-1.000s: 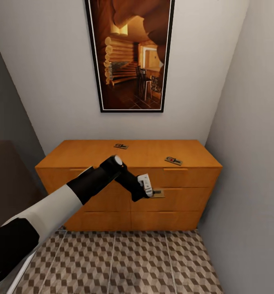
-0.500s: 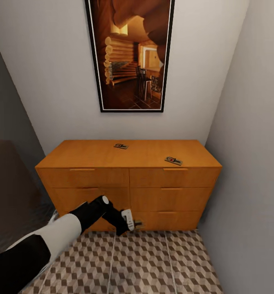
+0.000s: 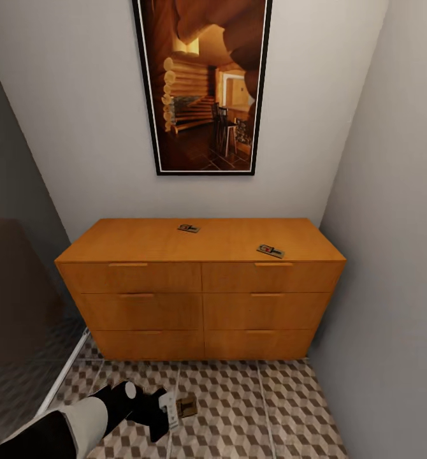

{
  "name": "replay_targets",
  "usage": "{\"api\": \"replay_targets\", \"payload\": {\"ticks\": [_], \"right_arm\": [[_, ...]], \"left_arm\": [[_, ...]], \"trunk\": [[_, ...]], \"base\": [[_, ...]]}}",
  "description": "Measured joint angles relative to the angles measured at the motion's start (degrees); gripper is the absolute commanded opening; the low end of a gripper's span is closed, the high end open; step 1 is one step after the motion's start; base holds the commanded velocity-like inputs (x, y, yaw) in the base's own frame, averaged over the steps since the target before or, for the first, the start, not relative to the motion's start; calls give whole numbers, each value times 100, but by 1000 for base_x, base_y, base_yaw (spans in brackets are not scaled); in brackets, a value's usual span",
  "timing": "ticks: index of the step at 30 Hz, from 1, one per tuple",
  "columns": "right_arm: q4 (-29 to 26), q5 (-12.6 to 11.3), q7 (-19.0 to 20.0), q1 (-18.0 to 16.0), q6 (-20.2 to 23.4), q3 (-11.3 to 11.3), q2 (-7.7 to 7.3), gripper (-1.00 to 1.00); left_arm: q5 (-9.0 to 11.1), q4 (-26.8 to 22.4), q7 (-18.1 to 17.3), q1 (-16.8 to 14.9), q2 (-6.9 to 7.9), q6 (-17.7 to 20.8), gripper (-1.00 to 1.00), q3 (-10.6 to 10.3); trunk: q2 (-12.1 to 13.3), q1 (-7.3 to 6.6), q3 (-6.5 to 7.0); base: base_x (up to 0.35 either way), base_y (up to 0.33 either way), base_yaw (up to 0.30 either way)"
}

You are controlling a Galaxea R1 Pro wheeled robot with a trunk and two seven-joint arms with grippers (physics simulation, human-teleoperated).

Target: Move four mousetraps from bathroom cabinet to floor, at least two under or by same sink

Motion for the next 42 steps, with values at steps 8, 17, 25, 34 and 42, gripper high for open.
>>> {"api": "replay_targets", "payload": {"ticks": [8, 17, 25, 34, 42], "right_arm": [[-153, 2, 2, 4, -27, -2, -166, -100], [-997, 18, -278, -13, 658, -7, -369, -100], [-2464, 462, -662, -19, 1914, -9, -612, -100], [-2914, 1280, -1115, -19, 2263, -40, -740, -100], [-2885, 1268, -1133, -18, 1552, -44, -893, -100]], "left_arm": [[379, 108, 1669, 409, 76, -204, -100, 84], [2619, 110, 3323, 948, -30, -622, -100, 106], [4132, 120, 4824, 1371, -17, -2159, -100, 120], [4298, 121, 5560, 1905, 10, -2980, -100, 118], [4289, 120, 5499, 2207, -12, -2963, -100, 108]], "trunk": [[0, 0, 0], [0, 0, 0], [0, 0, 0], [0, 0, 0], [0, 0, 0]], "base": [[0, 0, 0], [0, 0, 0], [0, 0, 0], [0, 0, 0], [0, 0, 0]]}}
